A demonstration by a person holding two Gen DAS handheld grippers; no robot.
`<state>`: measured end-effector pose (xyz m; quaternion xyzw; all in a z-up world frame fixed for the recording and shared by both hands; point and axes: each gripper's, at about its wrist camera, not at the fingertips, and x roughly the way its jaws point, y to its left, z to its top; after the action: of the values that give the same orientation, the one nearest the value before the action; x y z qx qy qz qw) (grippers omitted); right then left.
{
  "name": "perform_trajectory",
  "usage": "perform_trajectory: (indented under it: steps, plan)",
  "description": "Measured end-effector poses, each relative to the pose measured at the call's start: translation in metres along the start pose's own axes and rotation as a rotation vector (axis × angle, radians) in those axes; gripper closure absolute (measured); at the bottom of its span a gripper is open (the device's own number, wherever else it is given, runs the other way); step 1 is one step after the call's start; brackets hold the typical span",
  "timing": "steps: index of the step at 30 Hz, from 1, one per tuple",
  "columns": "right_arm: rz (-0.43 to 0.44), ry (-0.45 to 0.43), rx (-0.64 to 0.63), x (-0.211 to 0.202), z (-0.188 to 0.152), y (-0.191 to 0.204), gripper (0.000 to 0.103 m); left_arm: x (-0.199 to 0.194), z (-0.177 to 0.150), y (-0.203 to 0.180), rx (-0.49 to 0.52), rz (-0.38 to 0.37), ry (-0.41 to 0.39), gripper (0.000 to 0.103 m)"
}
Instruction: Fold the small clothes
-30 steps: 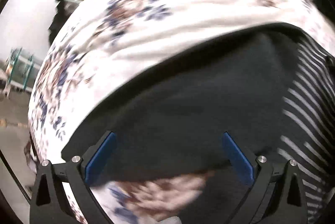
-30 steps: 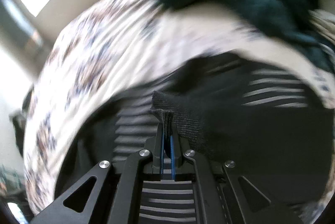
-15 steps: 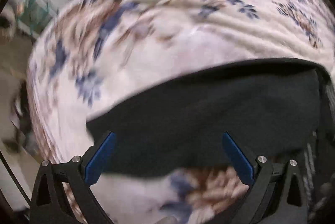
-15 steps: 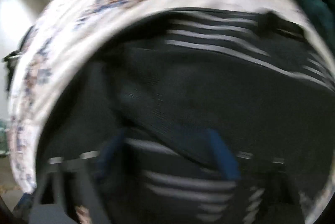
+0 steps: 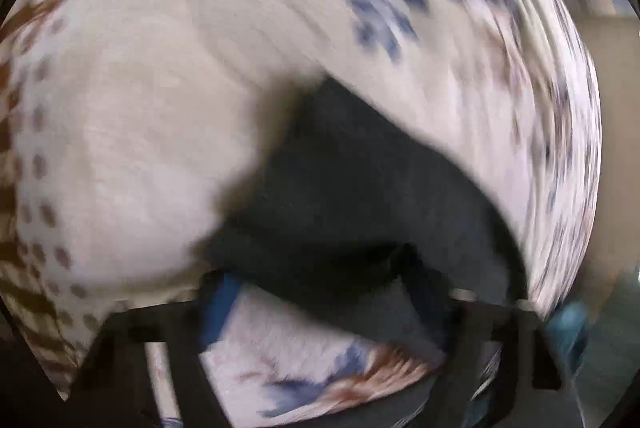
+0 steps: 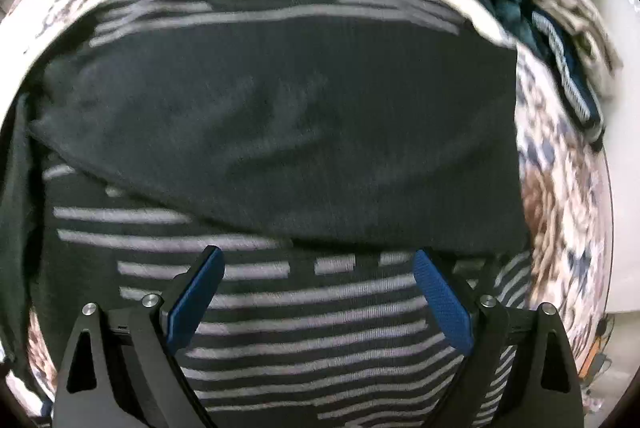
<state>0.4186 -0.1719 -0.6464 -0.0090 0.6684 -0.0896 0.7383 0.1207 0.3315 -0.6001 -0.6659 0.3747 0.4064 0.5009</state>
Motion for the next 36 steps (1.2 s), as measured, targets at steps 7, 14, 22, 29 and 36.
perform_trajectory:
  steps: [7,14,22,29,36]
  plan:
    - [-0.004,0.035,-0.009,-0.001,-0.013,-0.006,0.006,-0.032,0.007,-0.034,0.116,0.011,-0.172,0.096]
    - [-0.043,0.013,0.025,-0.008,0.001,-0.017,0.006,-0.069,-0.065,-0.156,0.675,0.03,-0.396,0.096]
    - [-0.033,0.016,0.121,-0.002,0.008,-0.071,0.006,-0.053,-0.236,-0.243,1.224,-0.09,-0.307,0.096]
    - [-0.031,0.066,0.226,0.012,-0.011,-0.134,0.006,-0.01,-0.412,-0.262,1.471,-0.205,-0.058,0.096]
    - [0.06,0.081,0.302,0.012,-0.021,-0.185,0.006,0.055,-0.467,-0.245,1.624,-0.037,0.186,0.078]
